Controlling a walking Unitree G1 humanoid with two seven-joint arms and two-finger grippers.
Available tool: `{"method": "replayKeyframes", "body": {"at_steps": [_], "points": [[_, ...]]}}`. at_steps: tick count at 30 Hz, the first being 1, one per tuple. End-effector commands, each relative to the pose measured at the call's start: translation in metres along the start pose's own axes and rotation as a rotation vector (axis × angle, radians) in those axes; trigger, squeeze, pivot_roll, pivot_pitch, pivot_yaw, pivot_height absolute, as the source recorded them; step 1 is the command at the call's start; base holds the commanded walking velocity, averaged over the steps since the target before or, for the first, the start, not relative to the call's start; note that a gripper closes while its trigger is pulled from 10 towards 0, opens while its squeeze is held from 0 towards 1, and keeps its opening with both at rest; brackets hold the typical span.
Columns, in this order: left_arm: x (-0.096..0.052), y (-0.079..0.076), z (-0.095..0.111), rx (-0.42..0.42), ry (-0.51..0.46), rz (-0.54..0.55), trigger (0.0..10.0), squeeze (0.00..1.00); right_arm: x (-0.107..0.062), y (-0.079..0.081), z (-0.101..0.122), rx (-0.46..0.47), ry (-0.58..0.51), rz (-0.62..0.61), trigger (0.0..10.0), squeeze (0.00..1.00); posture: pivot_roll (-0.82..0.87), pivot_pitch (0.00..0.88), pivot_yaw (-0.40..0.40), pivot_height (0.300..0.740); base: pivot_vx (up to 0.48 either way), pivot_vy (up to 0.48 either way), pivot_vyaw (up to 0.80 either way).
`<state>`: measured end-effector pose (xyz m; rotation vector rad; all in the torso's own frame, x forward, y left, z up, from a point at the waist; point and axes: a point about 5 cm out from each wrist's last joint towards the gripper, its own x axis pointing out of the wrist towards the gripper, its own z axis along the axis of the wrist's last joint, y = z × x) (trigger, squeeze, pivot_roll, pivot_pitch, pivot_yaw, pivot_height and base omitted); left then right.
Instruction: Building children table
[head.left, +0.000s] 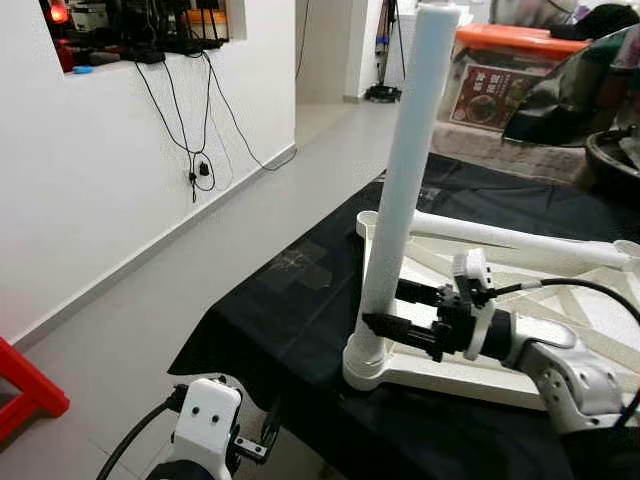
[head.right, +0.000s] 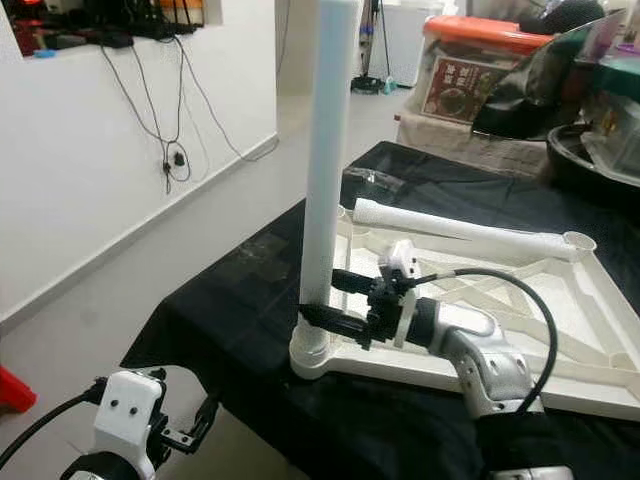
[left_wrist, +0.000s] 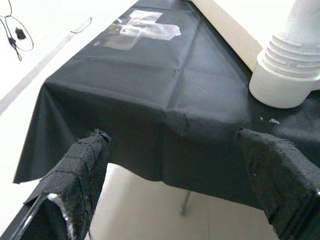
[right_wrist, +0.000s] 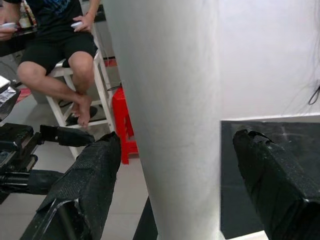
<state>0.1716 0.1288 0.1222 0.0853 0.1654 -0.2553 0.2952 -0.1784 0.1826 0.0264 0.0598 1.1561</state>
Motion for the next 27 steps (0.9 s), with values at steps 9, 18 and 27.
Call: {"method": "replayKeyframes", "body": {"at_steps": [9,18,27], "points": [[-0.002,-0.001,-0.001,0.001,0.016,0.002,10.0,0.0,0.016,-0.001,0.003,-0.025,-0.025,0.023,10.0,0.0,0.22,0.052,-0.057,0.74,0.0,0.0,0.0],[-0.001,-0.001,-0.002,-0.001,0.023,0.0,10.0,0.0,0.025,-0.005,0.01,-0.038,-0.053,0.033,10.0,0.0,0.23,0.039,-0.062,0.74,0.0,0.0,0.0],[-0.002,-0.001,-0.006,0.0,0.036,-0.005,10.0,0.0,0.029,0.0,0.015,-0.07,-0.088,0.061,10.0,0.0,0.23,0.024,-0.056,0.74,0.0,0.0,0.0]]}}
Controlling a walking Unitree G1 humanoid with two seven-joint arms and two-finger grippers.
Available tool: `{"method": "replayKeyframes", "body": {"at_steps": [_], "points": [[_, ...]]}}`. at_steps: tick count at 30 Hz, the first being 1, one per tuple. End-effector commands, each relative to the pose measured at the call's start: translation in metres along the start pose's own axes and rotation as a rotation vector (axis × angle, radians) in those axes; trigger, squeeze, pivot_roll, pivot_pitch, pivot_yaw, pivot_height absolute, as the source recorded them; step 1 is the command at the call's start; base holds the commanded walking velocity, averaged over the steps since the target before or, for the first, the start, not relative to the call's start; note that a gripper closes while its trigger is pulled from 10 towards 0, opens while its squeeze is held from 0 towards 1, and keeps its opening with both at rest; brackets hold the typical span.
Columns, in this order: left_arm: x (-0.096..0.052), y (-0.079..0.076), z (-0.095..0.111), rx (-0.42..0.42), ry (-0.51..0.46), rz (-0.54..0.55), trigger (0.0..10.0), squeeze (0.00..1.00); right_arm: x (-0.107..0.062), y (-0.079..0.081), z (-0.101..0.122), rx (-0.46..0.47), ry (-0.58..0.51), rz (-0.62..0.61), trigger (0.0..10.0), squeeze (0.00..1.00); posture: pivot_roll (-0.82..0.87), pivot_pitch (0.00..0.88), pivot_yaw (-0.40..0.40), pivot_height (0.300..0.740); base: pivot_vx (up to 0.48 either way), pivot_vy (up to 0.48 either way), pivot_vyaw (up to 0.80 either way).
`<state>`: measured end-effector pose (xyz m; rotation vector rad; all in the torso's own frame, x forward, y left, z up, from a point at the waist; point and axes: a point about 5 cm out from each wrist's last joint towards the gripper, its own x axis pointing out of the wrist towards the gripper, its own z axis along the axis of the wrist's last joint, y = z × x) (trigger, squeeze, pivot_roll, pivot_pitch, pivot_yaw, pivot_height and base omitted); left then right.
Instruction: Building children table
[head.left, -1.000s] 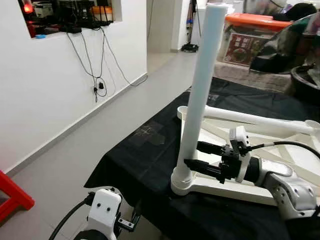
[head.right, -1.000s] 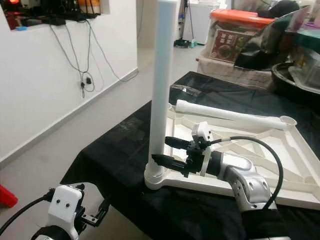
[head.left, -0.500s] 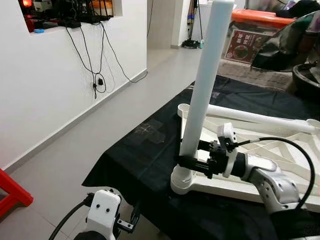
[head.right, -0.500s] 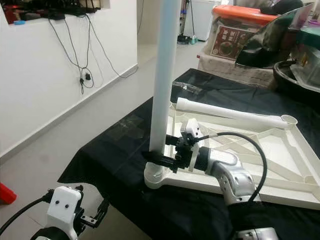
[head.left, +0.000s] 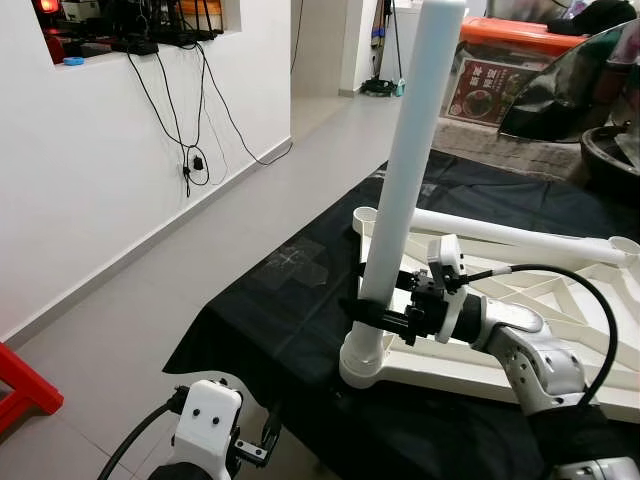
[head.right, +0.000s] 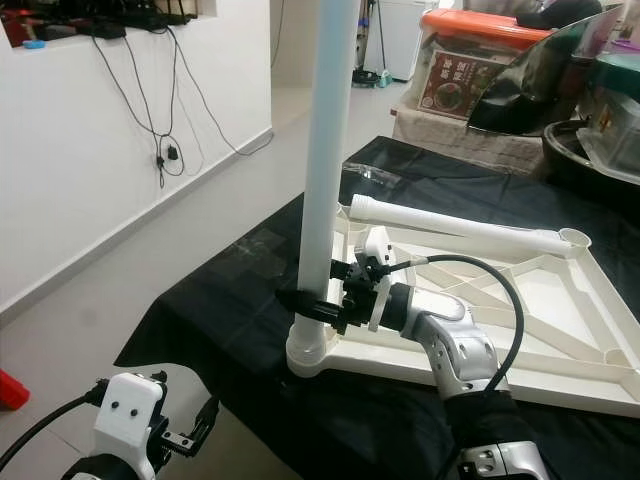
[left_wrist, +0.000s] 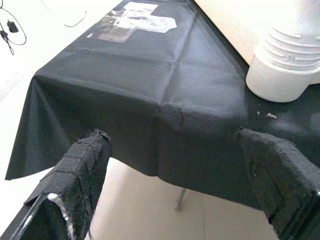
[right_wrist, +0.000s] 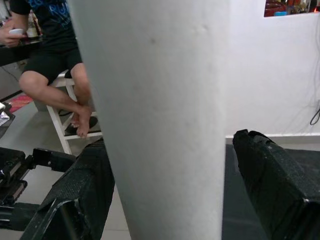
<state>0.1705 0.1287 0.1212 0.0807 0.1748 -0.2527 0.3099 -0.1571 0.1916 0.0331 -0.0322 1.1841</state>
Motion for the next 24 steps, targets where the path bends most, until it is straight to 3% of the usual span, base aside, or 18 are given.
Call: {"method": "replayKeyframes", "body": {"at_steps": [1,10,11,13,14,17,18,24], "points": [[-0.001,-0.001,-0.005,0.006,0.028,-0.007,10.0,0.0,0.005,0.004,0.005,-0.026,-0.013,0.033,10.0,0.0,0.23,0.024,-0.056,0.74,0.0,0.0,0.0],[-0.002,-0.001,-0.006,0.006,0.036,-0.011,10.0,0.0,0.01,0.011,0.007,-0.026,-0.042,0.086,10.0,0.0,0.23,0.021,-0.055,0.74,0.0,0.0,0.0],[-0.002,-0.001,-0.006,0.007,0.037,-0.011,10.0,0.0,0.012,0.012,0.007,-0.03,-0.042,0.095,9.5,0.0,0.23,0.021,-0.055,0.74,0.0,0.0,0.0],[-0.002,-0.001,-0.006,0.007,0.037,-0.011,10.0,0.0,0.012,0.012,0.007,-0.03,-0.042,0.095,9.5,0.0,0.23,0.021,-0.055,0.74,0.0,0.0,0.0],[-0.002,-0.001,-0.006,0.007,0.037,-0.011,10.0,0.0,0.013,0.013,0.006,-0.033,-0.038,0.1,4.2,0.0,0.23,0.021,-0.055,0.74,0.0,0.0,0.0],[-0.002,-0.001,-0.006,0.008,0.037,-0.012,10.0,0.0,0.016,0.013,0.004,-0.038,-0.034,0.098,3.8,0.0,0.23,0.025,-0.059,0.74,0.0,0.0,0.0],[-0.002,-0.001,-0.006,0.008,0.036,-0.013,10.0,0.0,0.018,0.013,0.003,-0.042,-0.031,0.089,0.0,0.0,0.23,0.027,-0.058,0.74,0.0,0.0,0.0],[-0.001,-0.001,-0.005,0.01,0.034,-0.011,10.0,0.0,0.021,0.018,-0.006,-0.058,-0.009,0.093,0.0,0.0,0.23,0.032,-0.06,0.74,0.0,0.0,0.0]]}}
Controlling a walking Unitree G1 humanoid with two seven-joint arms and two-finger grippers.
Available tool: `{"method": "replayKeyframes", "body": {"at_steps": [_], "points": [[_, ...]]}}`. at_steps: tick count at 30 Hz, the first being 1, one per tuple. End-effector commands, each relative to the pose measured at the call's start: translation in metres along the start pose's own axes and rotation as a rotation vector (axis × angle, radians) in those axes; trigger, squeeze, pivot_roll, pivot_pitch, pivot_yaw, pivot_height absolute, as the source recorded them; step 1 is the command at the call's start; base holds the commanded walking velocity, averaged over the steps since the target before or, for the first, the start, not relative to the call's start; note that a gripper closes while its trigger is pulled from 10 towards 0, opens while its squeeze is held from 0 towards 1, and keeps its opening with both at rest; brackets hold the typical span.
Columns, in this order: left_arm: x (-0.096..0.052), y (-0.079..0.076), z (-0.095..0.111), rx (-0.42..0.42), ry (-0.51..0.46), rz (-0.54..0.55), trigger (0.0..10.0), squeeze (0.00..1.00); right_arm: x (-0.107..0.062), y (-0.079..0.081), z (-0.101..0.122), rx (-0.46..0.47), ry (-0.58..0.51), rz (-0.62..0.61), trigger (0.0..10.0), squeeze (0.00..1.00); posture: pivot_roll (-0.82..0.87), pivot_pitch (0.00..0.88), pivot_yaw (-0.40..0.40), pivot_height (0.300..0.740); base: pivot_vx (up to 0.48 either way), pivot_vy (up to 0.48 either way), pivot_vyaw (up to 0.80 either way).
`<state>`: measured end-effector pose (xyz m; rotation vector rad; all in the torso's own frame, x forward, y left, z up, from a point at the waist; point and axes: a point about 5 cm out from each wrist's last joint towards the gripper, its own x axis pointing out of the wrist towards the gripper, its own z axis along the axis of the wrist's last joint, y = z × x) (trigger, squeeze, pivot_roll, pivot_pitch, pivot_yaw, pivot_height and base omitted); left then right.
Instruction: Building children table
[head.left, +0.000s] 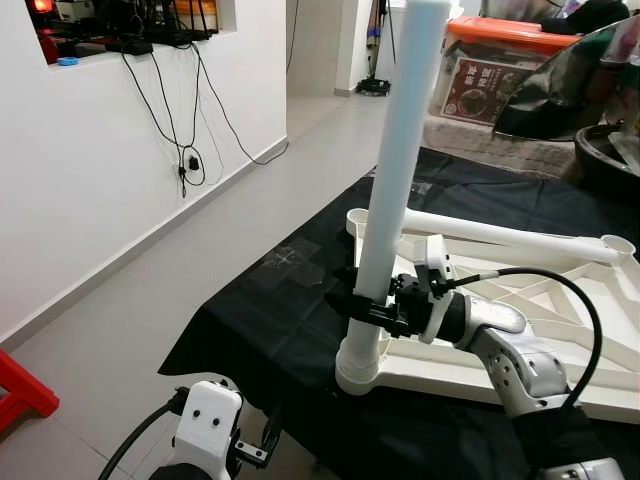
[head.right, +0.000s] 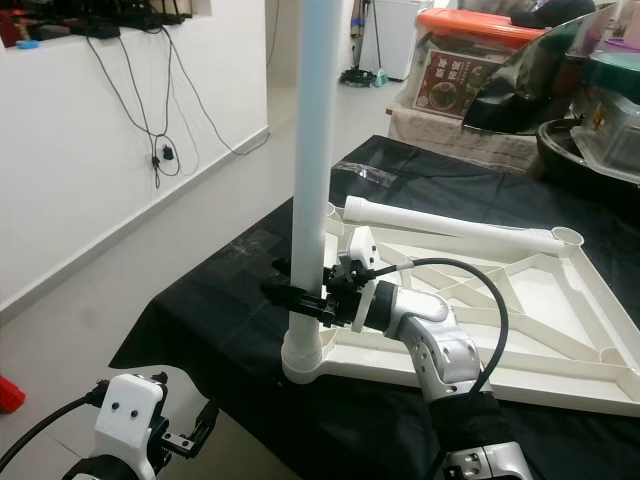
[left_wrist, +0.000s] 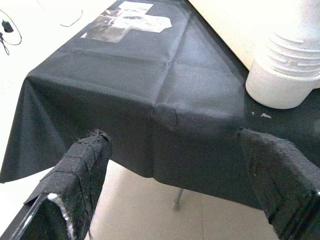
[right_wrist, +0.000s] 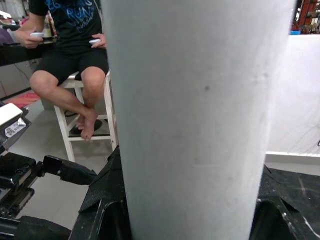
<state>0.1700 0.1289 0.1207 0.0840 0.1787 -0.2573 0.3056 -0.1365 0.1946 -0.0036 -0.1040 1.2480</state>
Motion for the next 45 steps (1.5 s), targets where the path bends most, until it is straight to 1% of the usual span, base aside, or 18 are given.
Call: {"method": "replayKeyframes", "body": {"at_steps": [1,10,13,18,19,20,21,22,23,25,26,29,32,37,38,40,41,45], "points": [[-0.001,-0.001,-0.004,0.007,0.03,-0.007,10.0,0.0,0.002,0.007,-0.009,0.01,0.031,0.006,0.0,0.0,0.23,0.035,-0.061,0.74,0.0,0.0,0.0],[-0.001,0.0,-0.003,0.009,0.024,-0.005,10.0,0.0,-0.005,0.004,-0.014,0.002,0.045,-0.141,0.0,0.0,0.23,0.037,-0.062,0.74,0.0,0.0,0.0],[0.005,0.004,0.0,0.021,0.007,0.008,10.0,0.0,-0.021,-0.013,-0.018,-0.016,0.067,-0.506,0.0,0.0,0.21,0.037,-0.055,0.74,0.0,0.0,0.0],[0.01,0.006,0.0,0.024,0.0,0.011,10.0,0.0,-0.033,-0.019,-0.021,-0.043,0.093,-0.739,0.0,0.0,0.2,0.037,-0.05,0.74,0.0,0.0,0.0],[0.011,0.006,0.001,0.026,-0.003,0.009,10.0,0.0,-0.041,-0.021,-0.023,-0.036,0.085,-0.881,0.0,0.0,0.2,0.037,-0.05,0.74,0.0,0.0,0.0],[0.011,0.006,0.001,0.026,-0.003,0.009,10.0,0.0,-0.041,-0.021,-0.023,-0.036,0.085,-0.881,0.0,0.0,0.2,0.037,-0.05,0.74,0.0,0.0,0.0],[0.013,0.006,0.001,0.029,-0.006,0.007,10.0,0.0,-0.051,-0.021,-0.025,-0.05,0.088,-1.074,0.0,0.0,0.2,0.034,-0.049,0.74,0.0,0.0,0.0],[0.013,0.006,0.001,0.029,-0.006,0.007,10.0,0.0,-0.051,-0.021,-0.025,-0.05,0.088,-1.074,0.0,0.0,0.2,0.034,-0.049,0.74,0.0,0.0,0.0],[0.015,0.006,0.001,0.031,-0.009,0.005,10.0,0.0,-0.059,-0.019,-0.025,-0.078,0.088,-1.231,0.0,0.0,0.2,0.033,-0.048,0.74,0.0,0.0,0.0],[0.015,0.006,0.001,0.031,-0.009,0.005,10.0,0.0,-0.059,-0.019,-0.025,-0.078,0.088,-1.231,0.0,0.0,0.2,0.033,-0.048,0.74,0.0,0.0,0.0],[0.016,0.005,0.001,0.034,-0.011,0.003,10.0,0.0,-0.061,-0.014,-0.025,-0.091,0.092,-1.35,0.0,0.0,0.2,0.031,-0.048,0.74,0.0,0.0,0.0],[0.017,0.005,0.002,0.037,-0.014,0.0,10.0,0.0,-0.059,-0.008,-0.026,-0.086,0.088,-1.437,0.0,0.0,0.2,0.032,-0.05,0.74,0.0,0.0,0.0],[0.018,0.004,0.002,0.041,-0.016,-0.004,10.0,0.0,-0.045,0.001,-0.028,-0.003,0.07,-1.551,0.0,0.0,0.21,0.031,-0.054,0.74,0.0,0.0,0.0],[0.019,0.004,0.003,0.045,-0.019,-0.004,10.0,0.0,-0.027,0.008,-0.03,0.099,0.052,-1.601,0.0,0.0,0.21,0.029,-0.058,0.74,0.0,0.0,0.0],[0.02,0.004,0.004,0.048,-0.022,-0.004,10.0,0.0,-0.012,0.011,-0.033,0.16,0.047,-1.57,0.0,0.0,0.21,0.029,-0.06,0.74,0.0,0.0,0.0],[0.02,0.004,0.004,0.048,-0.022,-0.004,10.0,0.0,-0.012,0.011,-0.033,0.16,0.047,-1.57,0.0,0.0,0.21,0.029,-0.06,0.74,0.0,0.0,0.0],[0.02,0.004,0.004,0.049,-0.022,-0.004,10.0,0.0,-0.006,0.012,-0.033,0.175,0.051,-1.545,10.0,0.0,0.21,0.029,-0.06,0.74,0.0,0.0,0.0],[0.021,0.004,0.004,0.049,-0.022,-0.005,10.0,0.0,-0.002,0.012,-0.035,0.167,0.071,-1.505,10.0,0.0,0.21,0.027,-0.059,0.74,0.0,0.0,0.0]]}}
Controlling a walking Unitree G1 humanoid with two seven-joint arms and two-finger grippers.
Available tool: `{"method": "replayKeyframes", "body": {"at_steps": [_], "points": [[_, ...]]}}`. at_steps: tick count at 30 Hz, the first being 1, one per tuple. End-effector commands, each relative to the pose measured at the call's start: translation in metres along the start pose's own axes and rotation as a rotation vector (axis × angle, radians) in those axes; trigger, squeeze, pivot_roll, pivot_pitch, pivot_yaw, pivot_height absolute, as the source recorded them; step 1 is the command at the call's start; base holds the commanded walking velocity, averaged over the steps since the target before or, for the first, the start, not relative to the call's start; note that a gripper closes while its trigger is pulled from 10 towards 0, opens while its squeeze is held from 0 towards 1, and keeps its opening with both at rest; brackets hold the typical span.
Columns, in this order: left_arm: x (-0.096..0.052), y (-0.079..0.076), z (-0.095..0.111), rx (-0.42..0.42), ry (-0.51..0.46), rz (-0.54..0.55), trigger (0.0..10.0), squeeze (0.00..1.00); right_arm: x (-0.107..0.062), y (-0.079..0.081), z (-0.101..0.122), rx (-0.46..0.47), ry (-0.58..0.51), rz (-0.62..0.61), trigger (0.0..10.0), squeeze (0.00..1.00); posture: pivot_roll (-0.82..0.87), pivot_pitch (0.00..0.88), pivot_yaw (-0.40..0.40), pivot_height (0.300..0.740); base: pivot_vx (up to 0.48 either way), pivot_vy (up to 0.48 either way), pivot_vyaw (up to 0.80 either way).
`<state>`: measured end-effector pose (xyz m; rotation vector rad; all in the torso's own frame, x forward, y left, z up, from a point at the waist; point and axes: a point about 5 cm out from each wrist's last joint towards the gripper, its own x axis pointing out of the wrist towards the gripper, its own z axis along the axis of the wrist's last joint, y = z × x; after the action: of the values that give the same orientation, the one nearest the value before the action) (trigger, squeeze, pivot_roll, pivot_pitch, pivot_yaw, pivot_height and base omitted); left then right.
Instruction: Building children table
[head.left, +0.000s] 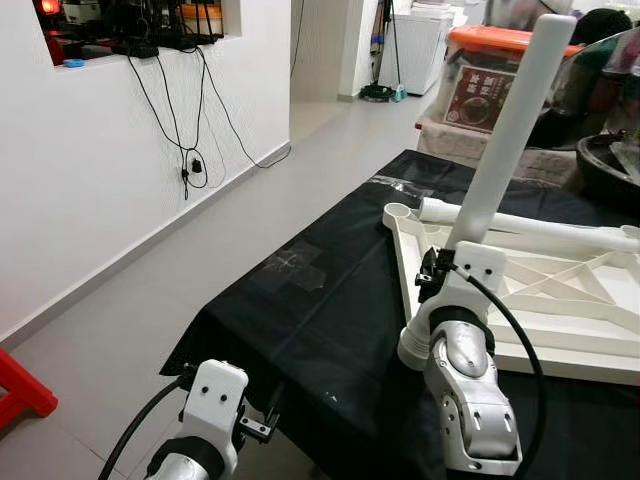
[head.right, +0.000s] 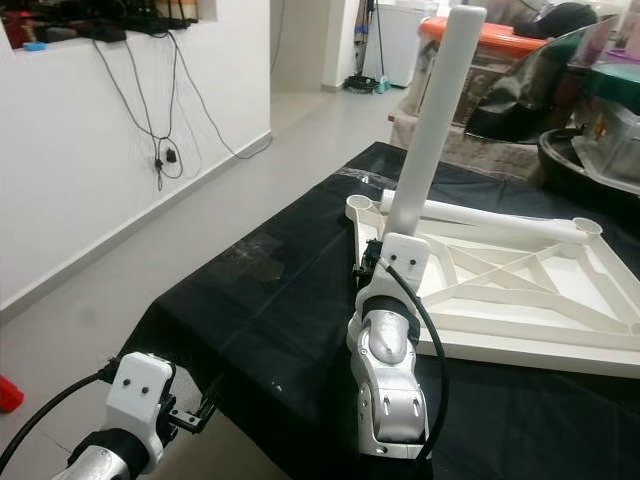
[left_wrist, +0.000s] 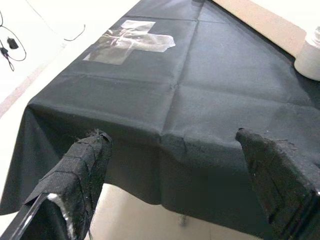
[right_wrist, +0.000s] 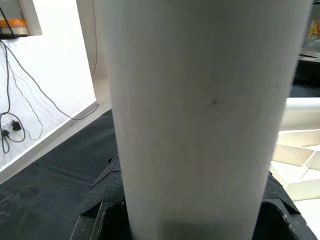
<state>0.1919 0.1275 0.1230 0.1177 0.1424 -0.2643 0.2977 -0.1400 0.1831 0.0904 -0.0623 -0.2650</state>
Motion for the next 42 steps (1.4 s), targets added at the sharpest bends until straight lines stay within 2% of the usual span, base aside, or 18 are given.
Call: {"method": "replayKeyframes", "body": {"at_steps": [1,2,3,4,6,7,15,17,18,19,20,21,22,26,28,31,34,42], "points": [[0.0,-0.001,-0.002,0.01,0.009,-0.003,10.0,0.0,-0.005,0.004,-0.024,0.042,0.137,0.006,10.0,0.0,0.21,0.027,-0.059,0.74,0.0,0.0,0.0],[0.001,-0.001,-0.003,0.009,0.01,-0.005,10.0,0.0,-0.006,0.007,-0.022,0.037,0.095,0.064,10.0,0.4,0.2,0.023,-0.059,0.74,0.0,0.0,0.0],[0.001,-0.001,-0.003,0.009,0.01,-0.005,10.0,0.0,-0.006,0.007,-0.022,0.037,0.095,0.064,10.0,0.4,0.2,0.023,-0.059,0.74,0.0,0.0,0.0],[0.001,-0.002,-0.004,0.009,0.011,-0.008,10.0,0.0,-0.005,0.006,-0.021,0.032,0.068,0.104,10.0,1.0,0.2,0.022,-0.059,0.74,0.0,0.0,0.0],[0.002,-0.002,-0.005,0.008,0.012,-0.01,10.0,0.0,0.0,0.003,-0.021,0.042,0.06,0.135,10.0,1.0,0.21,0.014,-0.063,0.74,0.0,0.0,0.0],[0.003,-0.003,-0.006,0.009,0.013,-0.01,10.0,0.0,0.014,-0.005,-0.02,0.071,0.052,0.194,10.0,0.0,0.21,0.006,-0.068,0.74,0.0,0.0,0.0],[0.003,-0.003,-0.007,0.011,0.012,-0.007,10.0,0.0,0.038,-0.011,-0.008,0.16,0.044,0.425,10.0,0.0,0.21,0.0,-0.071,0.74,0.0,0.0,0.0],[0.003,-0.003,-0.007,0.011,0.012,-0.007,10.0,0.0,0.038,-0.011,-0.008,0.16,0.044,0.425,10.0,0.0,0.21,0.0,-0.071,0.74,0.0,0.0,0.0],[0.004,-0.003,-0.007,0.01,0.012,-0.007,10.0,0.0,0.042,-0.011,-0.003,0.147,0.037,0.542,10.0,0.0,0.21,0.0,-0.071,0.74,0.0,0.0,0.0],[0.004,-0.003,-0.007,0.01,0.012,-0.007,10.0,0.0,0.042,-0.011,-0.003,0.147,0.037,0.542,10.0,0.0,0.21,0.0,-0.071,0.74,0.0,0.0,0.0],[0.003,-0.004,-0.008,0.012,0.012,-0.007,10.0,0.0,0.048,-0.01,0.003,0.119,0.046,0.717,10.0,0.0,0.22,0.0,-0.078,0.74,0.0,0.0,0.0],[0.003,-0.004,-0.008,0.012,0.012,-0.007,10.0,0.0,0.048,-0.01,0.003,0.119,0.046,0.717,10.0,0.0,0.22,0.0,-0.078,0.74,0.0,0.0,0.0],[0.003,-0.004,-0.008,0.013,0.012,-0.007,10.0,0.0,0.052,-0.01,0.006,0.094,0.073,0.865,10.0,0.0,0.22,0.0,-0.078,0.74,0.0,0.0,0.0],[0.003,-0.004,-0.008,0.013,0.012,-0.007,10.0,0.0,0.052,-0.01,0.006,0.094,0.073,0.865,10.0,0.0,0.22,0.0,-0.078,0.74,0.0,0.0,0.0],[0.002,-0.004,-0.009,0.015,0.014,-0.008,10.0,0.0,0.056,-0.007,0.011,0.077,0.136,1.116,10.0,0.0,0.23,0.0,-0.08,0.74,0.0,0.0,0.0],[0.002,-0.004,-0.009,0.015,0.014,-0.008,10.0,0.0,0.056,-0.007,0.011,0.077,0.136,1.116,10.0,0.0,0.23,0.0,-0.08,0.74,0.0,0.0,0.0],[0.001,-0.005,-0.009,0.015,0.017,-0.009,10.0,0.0,0.055,0.011,0.014,0.089,0.192,1.431,10.0,0.0,0.25,0.0,-0.088,0.74,0.0,0.0,0.0],[0.0,-0.008,-0.007,0.005,0.009,-0.029,10.0,0.0,0.055,0.034,0.017,0.069,0.188,1.571,10.0,0.0,0.27,0.0,-0.099,0.74,0.0,0.0,0.0]]}}
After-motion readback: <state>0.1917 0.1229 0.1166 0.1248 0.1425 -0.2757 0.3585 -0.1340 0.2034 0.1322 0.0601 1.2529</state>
